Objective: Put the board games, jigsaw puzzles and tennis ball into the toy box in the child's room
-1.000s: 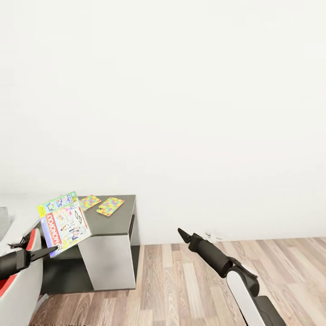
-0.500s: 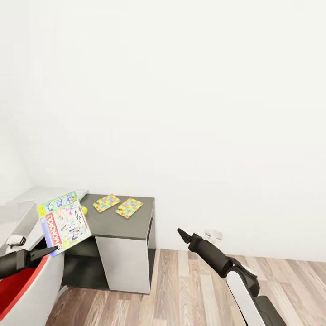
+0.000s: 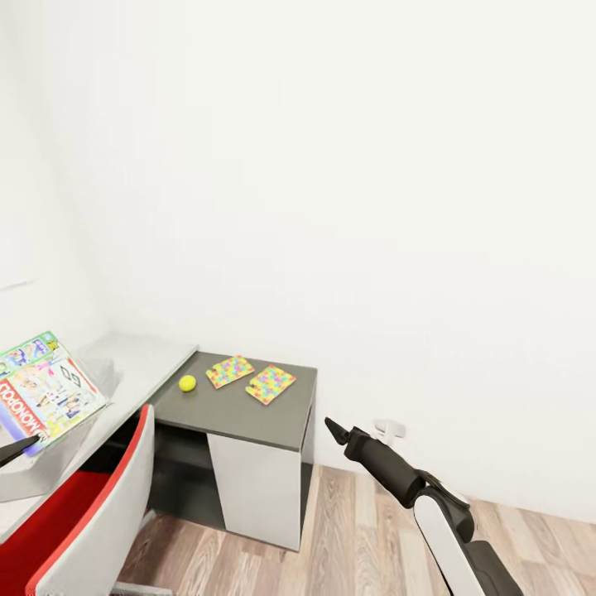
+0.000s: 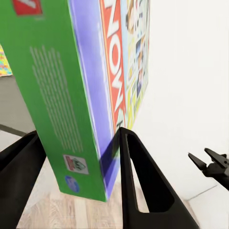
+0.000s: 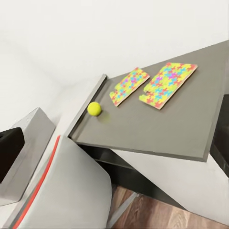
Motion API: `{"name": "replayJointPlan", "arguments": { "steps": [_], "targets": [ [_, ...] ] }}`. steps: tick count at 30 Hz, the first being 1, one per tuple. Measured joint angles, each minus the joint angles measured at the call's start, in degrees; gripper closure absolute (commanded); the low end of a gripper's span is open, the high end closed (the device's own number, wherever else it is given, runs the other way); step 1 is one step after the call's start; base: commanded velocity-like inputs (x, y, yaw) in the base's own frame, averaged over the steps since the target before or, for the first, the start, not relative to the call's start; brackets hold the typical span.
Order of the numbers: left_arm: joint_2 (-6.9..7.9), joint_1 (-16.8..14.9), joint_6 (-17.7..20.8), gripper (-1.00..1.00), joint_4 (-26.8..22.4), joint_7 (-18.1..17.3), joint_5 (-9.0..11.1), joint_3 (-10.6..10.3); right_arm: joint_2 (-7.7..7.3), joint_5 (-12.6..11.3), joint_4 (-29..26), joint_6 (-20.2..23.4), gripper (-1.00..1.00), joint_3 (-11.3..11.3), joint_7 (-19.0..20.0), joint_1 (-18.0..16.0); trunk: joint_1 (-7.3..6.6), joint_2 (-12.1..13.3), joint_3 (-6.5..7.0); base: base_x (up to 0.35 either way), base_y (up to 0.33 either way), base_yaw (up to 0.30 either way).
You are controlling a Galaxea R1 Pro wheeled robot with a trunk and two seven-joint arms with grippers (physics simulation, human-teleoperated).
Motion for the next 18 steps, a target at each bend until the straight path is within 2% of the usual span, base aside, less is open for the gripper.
{"name": "replayJointPlan", "arguments": {
  "steps": [3,12,18],
  "targets": [
    [0.72,0.03,0.01,1.00,0.00,0.00,0.02,0.61,0.00,0.00,0.06,0.00,-1.00,0.02,-0.01,0.00,0.00,0.00,0.00,0.138,0.000,0.281],
    [0.84,0.04,0.02,1.00,0.07,0.01,0.02,0.71,0.00,0.00,0.09,0.00,-1.00,0.04,-0.03,0.00,-0.02,0.00,0.00,0.287,0.000,0.279],
    [0.81,0.02,0.02,1.00,0.29,0.01,-0.02,0.64,0.03,-0.01,-0.11,-0.04,-1.00,0.15,0.02,0.01,-0.03,0.01,0.00,0.334,0.000,0.078]
  ]
}}
